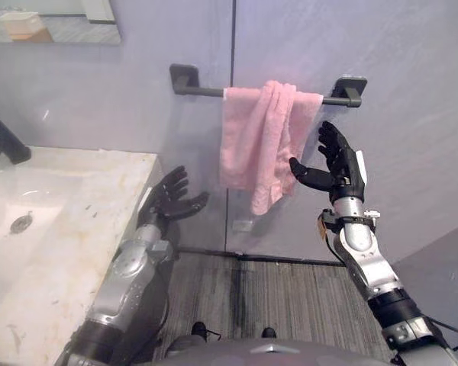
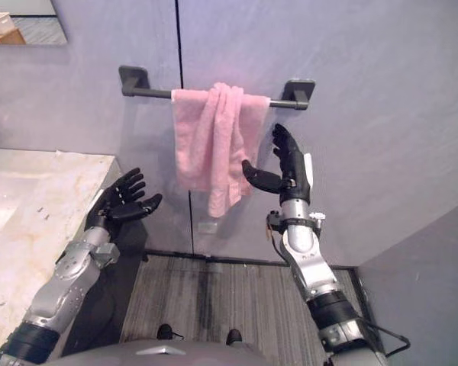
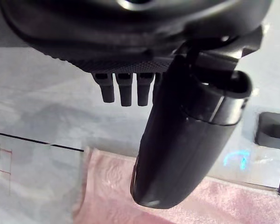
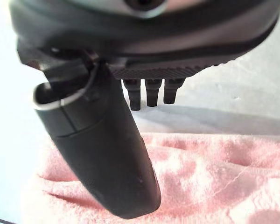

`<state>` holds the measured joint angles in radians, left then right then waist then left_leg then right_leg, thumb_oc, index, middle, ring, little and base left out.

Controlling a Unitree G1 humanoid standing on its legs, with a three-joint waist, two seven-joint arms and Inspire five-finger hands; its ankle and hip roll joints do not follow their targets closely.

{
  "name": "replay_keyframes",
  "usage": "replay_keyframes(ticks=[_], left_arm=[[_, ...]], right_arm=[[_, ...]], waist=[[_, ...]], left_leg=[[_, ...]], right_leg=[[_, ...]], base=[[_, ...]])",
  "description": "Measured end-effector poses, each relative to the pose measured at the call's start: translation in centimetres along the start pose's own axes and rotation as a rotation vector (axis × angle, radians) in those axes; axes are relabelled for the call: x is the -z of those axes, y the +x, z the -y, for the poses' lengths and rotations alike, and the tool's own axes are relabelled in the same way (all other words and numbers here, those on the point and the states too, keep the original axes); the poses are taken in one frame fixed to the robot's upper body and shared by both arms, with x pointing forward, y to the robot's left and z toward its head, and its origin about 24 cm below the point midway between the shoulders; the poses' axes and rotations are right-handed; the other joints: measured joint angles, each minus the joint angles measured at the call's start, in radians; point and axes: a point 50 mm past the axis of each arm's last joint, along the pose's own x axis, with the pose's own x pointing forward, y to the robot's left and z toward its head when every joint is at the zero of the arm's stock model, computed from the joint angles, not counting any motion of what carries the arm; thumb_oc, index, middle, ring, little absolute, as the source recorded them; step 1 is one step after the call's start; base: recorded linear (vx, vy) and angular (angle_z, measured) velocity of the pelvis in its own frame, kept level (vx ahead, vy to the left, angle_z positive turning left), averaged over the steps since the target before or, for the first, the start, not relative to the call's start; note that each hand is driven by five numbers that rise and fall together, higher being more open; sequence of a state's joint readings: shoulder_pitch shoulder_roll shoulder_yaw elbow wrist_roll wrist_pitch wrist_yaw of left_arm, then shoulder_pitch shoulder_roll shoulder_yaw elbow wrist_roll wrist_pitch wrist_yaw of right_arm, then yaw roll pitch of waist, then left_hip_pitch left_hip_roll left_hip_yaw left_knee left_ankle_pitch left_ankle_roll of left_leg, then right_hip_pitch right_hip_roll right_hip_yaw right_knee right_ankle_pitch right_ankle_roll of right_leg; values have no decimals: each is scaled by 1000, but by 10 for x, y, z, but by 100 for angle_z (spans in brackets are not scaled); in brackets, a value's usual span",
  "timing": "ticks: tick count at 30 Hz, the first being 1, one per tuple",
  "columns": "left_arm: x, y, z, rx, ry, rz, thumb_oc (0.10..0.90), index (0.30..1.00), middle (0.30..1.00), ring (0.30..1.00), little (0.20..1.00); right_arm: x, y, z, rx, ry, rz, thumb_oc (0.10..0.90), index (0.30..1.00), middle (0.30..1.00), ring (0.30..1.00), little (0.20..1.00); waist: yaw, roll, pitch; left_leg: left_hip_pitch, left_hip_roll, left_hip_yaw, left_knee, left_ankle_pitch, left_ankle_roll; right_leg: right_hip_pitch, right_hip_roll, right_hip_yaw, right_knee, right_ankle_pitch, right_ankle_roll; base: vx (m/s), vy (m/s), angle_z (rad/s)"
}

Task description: Organize the bathroom.

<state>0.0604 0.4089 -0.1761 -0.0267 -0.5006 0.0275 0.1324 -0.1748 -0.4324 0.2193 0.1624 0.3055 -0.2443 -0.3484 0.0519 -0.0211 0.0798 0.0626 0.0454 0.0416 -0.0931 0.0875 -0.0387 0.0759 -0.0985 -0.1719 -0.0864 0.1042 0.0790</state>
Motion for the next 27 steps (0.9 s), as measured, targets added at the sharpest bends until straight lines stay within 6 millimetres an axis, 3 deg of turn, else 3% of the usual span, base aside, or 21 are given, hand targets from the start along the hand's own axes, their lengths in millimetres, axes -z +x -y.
replay_keyframes(ticks=[5, 6, 7, 8, 9, 10, 11, 18, 27], left_arm=[[7, -2, -5, -17, 3, -30, 800, 900, 900, 900, 900], [8, -3, -5, -18, 3, -33, 800, 900, 900, 900, 900], [9, -4, -6, -20, 3, -38, 800, 900, 900, 900, 900], [10, -5, -6, -22, 3, -42, 800, 900, 900, 900, 900], [11, -6, -7, -23, 3, -46, 800, 900, 900, 900, 900], [12, -6, -7, -24, 4, -47, 800, 900, 900, 900, 900], [12, -6, -7, -24, 6, -48, 800, 900, 900, 900, 900], [11, -6, -11, -20, 22, -50, 800, 900, 900, 900, 900], [11, -6, -9, -3, 21, -51, 800, 900, 900, 900, 900]], right_arm=[[2, 7, 6, 16, 33, -37, 800, 900, 900, 900, 900], [1, 9, 7, 20, 30, -37, 764, 846, 846, 846, 846], [1, 11, 10, 29, 22, -42, 681, 721, 721, 721, 721], [1, 13, 13, 32, 9, -46, 638, 658, 658, 658, 658], [2, 14, 15, 37, -1, -49, 525, 488, 488, 488, 488], [1, 16, 17, 45, -4, -50, 450, 375, 375, 375, 375], [1, 17, 18, 49, -6, -52, 400, 300, 300, 300, 300], [-4, 29, 14, -9, 3, -42, 400, 300, 300, 300, 300], [-17, 39, -6, -164, 28, -3, 400, 300, 300, 300, 300]], waist=[[-2, -1, -3], [-2, -1, -3], [-1, -1, -3], [0, -1, -3], [1, -1, -3], [3, -1, -3], [3, -1, -3], [26, 5, -6], [36, 11, -10]], left_leg=[[-2, 1, -10, 0, -1, -5], [-3, 1, -11, 0, -1, -5], [-2, 1, -13, 0, 0, -6], [-4, 1, -16, 0, 1, -6], [-4, 1, -18, 0, 1, -6], [-5, 1, -20, 0, 1, -6], [-6, 1, -21, 0, 1, -6], [-4, 2, -25, 0, 4, -6], [-3, 0, -31, 3, 12, -6]], right_leg=[[5, 0, -13, 0, -5, -1], [5, 0, -15, 0, -6, -2], [5, 1, -16, 0, -7, -3], [6, 1, -17, 0, -7, -3], [7, 1, -17, 0, -7, -4], [7, 1, -18, 0, -7, -4], [7, 1, -19, 0, -6, -4], [11, 1, -29, 0, -5, -8], [19, 1, -42, 0, -6, -9]], base=[[52, -33, 5], [46, -27, 5], [48, -30, 5], [38, -23, 7], [31, -16, 7], [23, -10, 6], [20, -9, 3], [29, -5, 4], [8, -1, 4]])
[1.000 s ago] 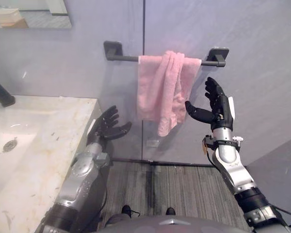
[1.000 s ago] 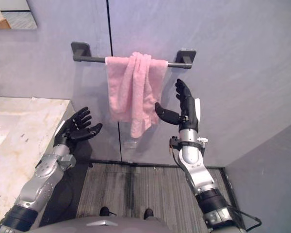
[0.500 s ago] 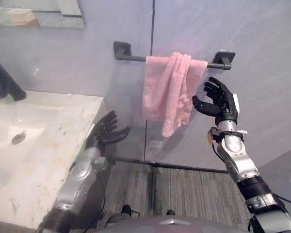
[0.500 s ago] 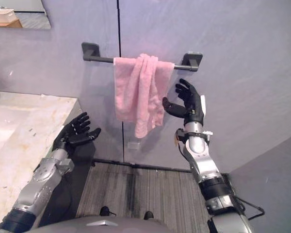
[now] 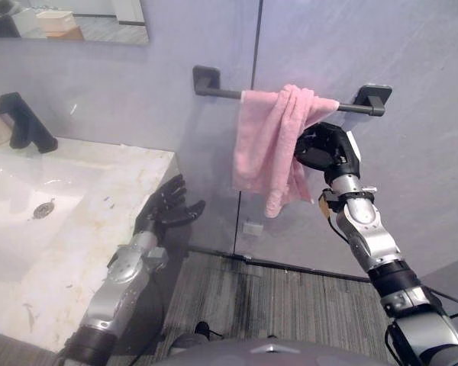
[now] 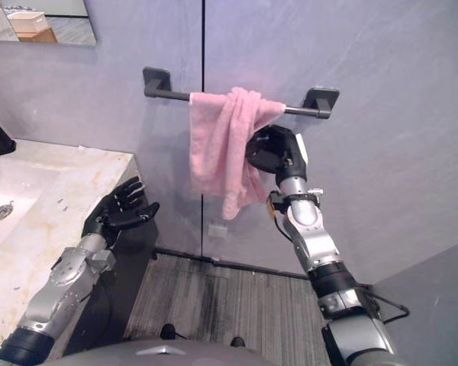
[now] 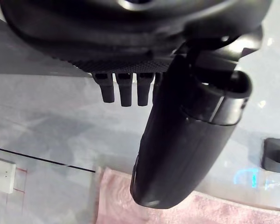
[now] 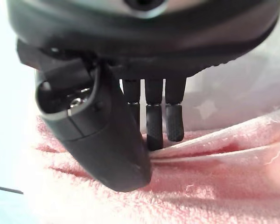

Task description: Organize the bathroom.

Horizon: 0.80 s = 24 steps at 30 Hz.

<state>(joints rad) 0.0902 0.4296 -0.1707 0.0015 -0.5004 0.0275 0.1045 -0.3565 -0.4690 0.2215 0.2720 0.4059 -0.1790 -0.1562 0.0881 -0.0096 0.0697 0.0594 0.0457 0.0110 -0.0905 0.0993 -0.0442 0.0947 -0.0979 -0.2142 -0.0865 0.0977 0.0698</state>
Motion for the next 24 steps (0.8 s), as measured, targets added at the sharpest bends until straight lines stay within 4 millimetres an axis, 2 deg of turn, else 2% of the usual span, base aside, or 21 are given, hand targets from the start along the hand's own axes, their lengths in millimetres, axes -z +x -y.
replay_keyframes(ticks=[10, 14, 19, 24], left_arm=[[0, 0, -2, -29, 1, -1, 800, 900, 900, 900, 900], [0, 0, -2, -42, 1, 1, 800, 900, 900, 900, 900], [-2, 0, -5, -90, -2, 10, 800, 900, 900, 900, 900], [-4, 1, -10, -139, -13, 22, 800, 900, 900, 900, 900]], right_arm=[[3, -2, 0, 16, -9, -20, 400, 300, 300, 300, 300], [12, -16, 2, 43, 0, -51, 400, 300, 300, 300, 300], [35, -41, 6, 91, 10, -138, 400, 300, 300, 300, 300], [48, -56, 7, 159, 32, -193, 400, 300, 300, 300, 300]], waist=[[-12, 4, 2], [-13, 5, 2], [-40, 5, 2], [-66, 5, 2]], left_leg=[[0, 1, 5, -3, -7, -3], [0, 1, 12, -3, -8, -2], [3, 1, 22, -3, -10, 3], [4, 2, 32, -3, -13, 5]], right_leg=[[-3, 0, 4, 0, -3, 0], [-6, 0, 14, 0, -5, -2], [-9, 0, 25, 0, -2, 0], [-13, 0, 31, 0, -2, 1]], base=[[0, 2, -1], [11, 16, -5], [6, 13, -6], [3, 9, -6]])
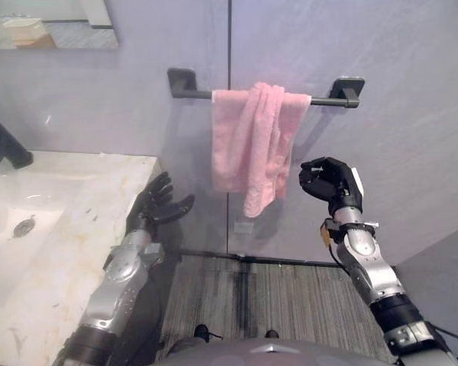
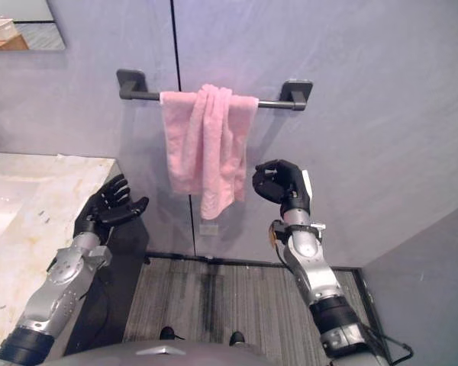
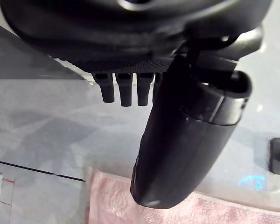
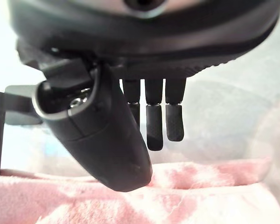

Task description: Organize the bathroom.

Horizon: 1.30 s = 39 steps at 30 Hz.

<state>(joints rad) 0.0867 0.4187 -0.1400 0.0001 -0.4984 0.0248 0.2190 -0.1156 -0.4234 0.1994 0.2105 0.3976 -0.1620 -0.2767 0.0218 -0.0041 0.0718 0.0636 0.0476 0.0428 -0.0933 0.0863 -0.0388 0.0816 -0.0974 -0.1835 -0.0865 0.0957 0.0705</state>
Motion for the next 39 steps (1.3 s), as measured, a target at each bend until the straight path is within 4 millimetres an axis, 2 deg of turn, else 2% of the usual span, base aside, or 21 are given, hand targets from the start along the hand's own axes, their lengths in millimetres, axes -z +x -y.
replay_keyframes(ticks=[3, 4, 5, 6, 13, 18, 24, 39], left_arm=[[0, 0, 0, -1, -2, 0, 800, 900, 900, 900, 900], [0, 0, 0, -2, -2, 1, 800, 900, 900, 900, 900], [0, 0, 0, -2, -2, 1, 800, 900, 900, 900, 900], [0, 0, 0, -1, -3, 1, 800, 900, 900, 900, 900], [1, 0, 3, 1, -18, -1, 800, 900, 900, 900, 900], [2, 0, 4, 9, -20, -2, 800, 900, 900, 900, 900], [4, -2, 5, 32, -19, -10, 800, 900, 900, 900, 900], [7, -4, 7, 50, -21, -24, 800, 900, 900, 900, 900]], right_arm=[[6, -7, 3, 19, 0, -22, 400, 300, 300, 300, 300], [6, -7, 3, 17, 0, -22, 513, 469, 469, 469, 469], [6, -7, 3, 15, 1, -20, 598, 596, 596, 596, 596], [4, -6, 2, 11, 3, -14, 800, 900, 900, 900, 900], [-8, 0, -2, -18, 8, 33, 800, 900, 900, 900, 900], [-29, 8, -2, -35, 0, 110, 800, 900, 900, 900, 900], [-36, 11, 14, 9, -19, 127, 800, 900, 900, 900, 900], [-42, 14, 28, -10, -51, 122, 800, 900, 900, 900, 900]], waist=[[0, 0, 0], [-1, 0, 0], [0, 0, 0], [0, 0, 0], [7, -1, 0], [24, -5, 2], [32, -19, 11], [32, -23, 20]], left_leg=[[2, 0, 7, 0, -2, 0], [2, 0, 8, 0, -2, 0], [3, 0, 9, 0, -3, 0], [3, 0, 9, 0, -3, 0], [9, 0, 9, 0, -6, -3], [10, 0, 4, 0, -8, -7], [-2, -1, -17, 0, -5, -7], [-18, -1, -45, 0, 3, -8]], right_leg=[[-2, 0, 8, 0, 0, 0], [-3, 0, 11, 0, 0, 1], [-3, 0, 12, 0, 0, 1], [-3, 0, 13, 0, 0, 1], [3, 0, 13, 0, -2, 4], [7, 0, 9, 0, -3, 4], [6, -1, -10, 0, -4, 4], [6, 1, -43, 0, -7, 6]], base=[[14, 8, -7], [8, 4, -5], [8, 3, -4], [0, 0, 0], [0, 0, 0], [0, 0, 0], [23, 42, 9], [-4, 18, 5]])
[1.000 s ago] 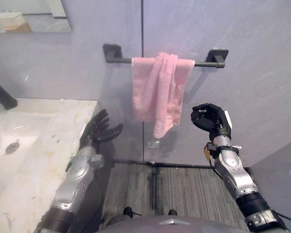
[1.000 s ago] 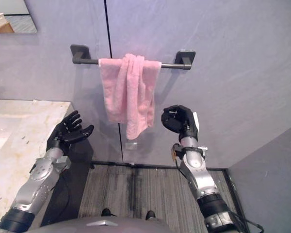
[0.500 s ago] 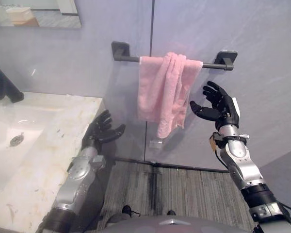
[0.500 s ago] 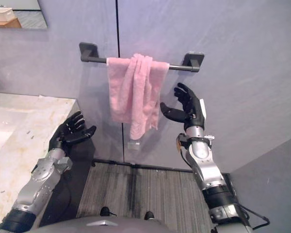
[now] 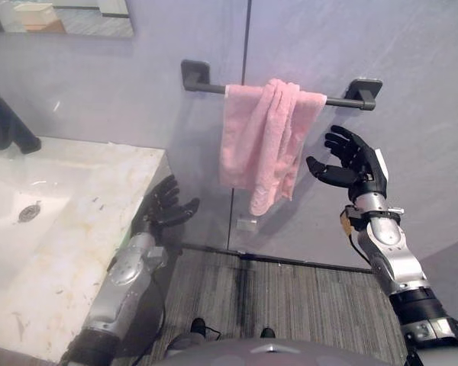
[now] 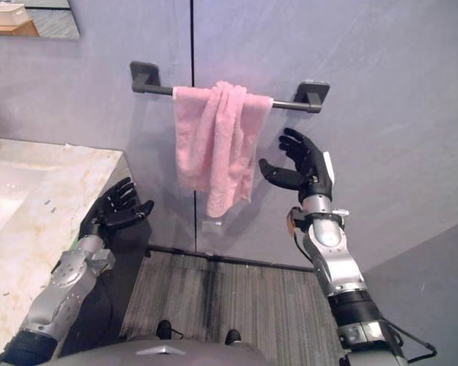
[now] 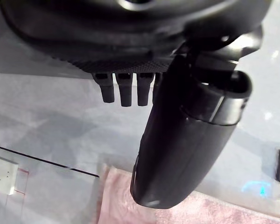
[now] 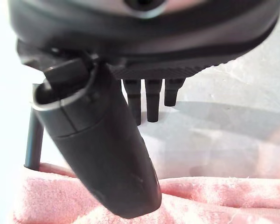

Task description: Organize the bathroom.

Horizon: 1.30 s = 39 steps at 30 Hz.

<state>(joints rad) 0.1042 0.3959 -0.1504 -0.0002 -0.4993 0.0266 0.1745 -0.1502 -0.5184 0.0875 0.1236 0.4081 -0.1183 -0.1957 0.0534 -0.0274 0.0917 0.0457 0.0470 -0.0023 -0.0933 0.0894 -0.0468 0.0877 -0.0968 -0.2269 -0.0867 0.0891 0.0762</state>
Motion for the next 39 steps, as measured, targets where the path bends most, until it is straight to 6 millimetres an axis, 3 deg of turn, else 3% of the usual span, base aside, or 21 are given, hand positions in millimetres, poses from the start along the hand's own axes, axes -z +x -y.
replay_keyframes(ticks=[8, 24, 39], left_arm=[[6, -4, -1, 0, 0, -24, 800, 900, 900, 900, 900], [8, -5, 0, 6, 4, -31, 800, 900, 900, 900, 900], [8, -6, -1, 4, 7, -33, 800, 900, 900, 900, 900]], right_arm=[[-4, 3, 6, -12, -37, 1, 800, 900, 900, 900, 900], [-14, 8, 17, -81, -84, 4, 800, 900, 900, 900, 900], [-16, 12, 5, -206, -84, -5, 800, 900, 900, 900, 900]], waist=[[1, -12, 16], [5, -10, 34], [13, -14, 37]], left_leg=[[-2, 1, -5, 0, 4, -1], [0, 2, -18, 0, 7, 0], [13, 13, -19, 0, 7, -3]], right_leg=[[2, 1, -10, 0, -3, -5], [9, 3, -18, 0, -3, -4], [20, 13, -17, 0, -6, -10]], base=[[22, 5, 3], [15, 2, 1], [0, 0, 0]])
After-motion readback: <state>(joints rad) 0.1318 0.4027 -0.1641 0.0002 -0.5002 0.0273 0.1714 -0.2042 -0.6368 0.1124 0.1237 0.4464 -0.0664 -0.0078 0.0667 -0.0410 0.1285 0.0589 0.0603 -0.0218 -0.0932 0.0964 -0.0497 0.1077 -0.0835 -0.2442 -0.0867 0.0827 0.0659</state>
